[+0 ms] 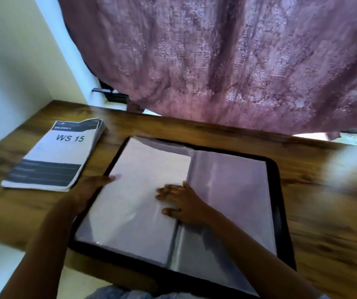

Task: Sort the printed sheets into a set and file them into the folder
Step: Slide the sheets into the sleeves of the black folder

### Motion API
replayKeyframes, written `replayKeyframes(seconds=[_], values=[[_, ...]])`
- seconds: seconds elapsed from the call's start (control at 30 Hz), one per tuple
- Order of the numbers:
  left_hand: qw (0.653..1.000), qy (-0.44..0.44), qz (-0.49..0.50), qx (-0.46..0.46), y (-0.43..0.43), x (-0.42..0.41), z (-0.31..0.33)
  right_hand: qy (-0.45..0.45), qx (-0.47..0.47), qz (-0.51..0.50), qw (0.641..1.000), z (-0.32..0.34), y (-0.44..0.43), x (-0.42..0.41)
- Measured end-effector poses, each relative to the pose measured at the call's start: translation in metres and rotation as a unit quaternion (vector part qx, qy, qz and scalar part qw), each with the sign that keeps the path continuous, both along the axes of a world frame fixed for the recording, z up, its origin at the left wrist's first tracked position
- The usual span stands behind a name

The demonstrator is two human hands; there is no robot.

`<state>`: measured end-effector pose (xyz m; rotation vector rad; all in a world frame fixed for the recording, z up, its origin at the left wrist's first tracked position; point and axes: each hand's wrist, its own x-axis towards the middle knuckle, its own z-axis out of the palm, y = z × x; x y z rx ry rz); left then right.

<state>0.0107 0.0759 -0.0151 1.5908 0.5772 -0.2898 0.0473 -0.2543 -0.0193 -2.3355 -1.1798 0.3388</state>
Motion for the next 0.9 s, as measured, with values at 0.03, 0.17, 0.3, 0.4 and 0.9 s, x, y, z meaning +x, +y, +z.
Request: replayKeyframes(seconds=[0.03,0.17,0.3,0.4,0.9], values=[[0.998,-0.012,0.006,0.06,-0.008,-0.004,0.011,-0.009,0.002,-0.004,1.0,-0.001,0.002,0.001],[0.97,-0.043,0.009,0.24,-0.018,-0.012,0.018,-0.018,-0.044,0.005,0.999,-0.008,0.009,-0.001],[0.948,-0.04,0.065,0.308,-0.018,-0.009,0.02,-0.056,-0.045,0.007,0.997,-0.008,0.032,-0.002],[0.912,-0.017,0.047,0.408,-0.002,-0.007,0.03,-0.054,-0.04,0.012,0.998,-0.008,0.054,0.002],[0.896,0.085,0.125,0.417,0.216,0.071,0.037,-0.109,-0.064,-0.044,0.991,-0.005,0.199,0.059]])
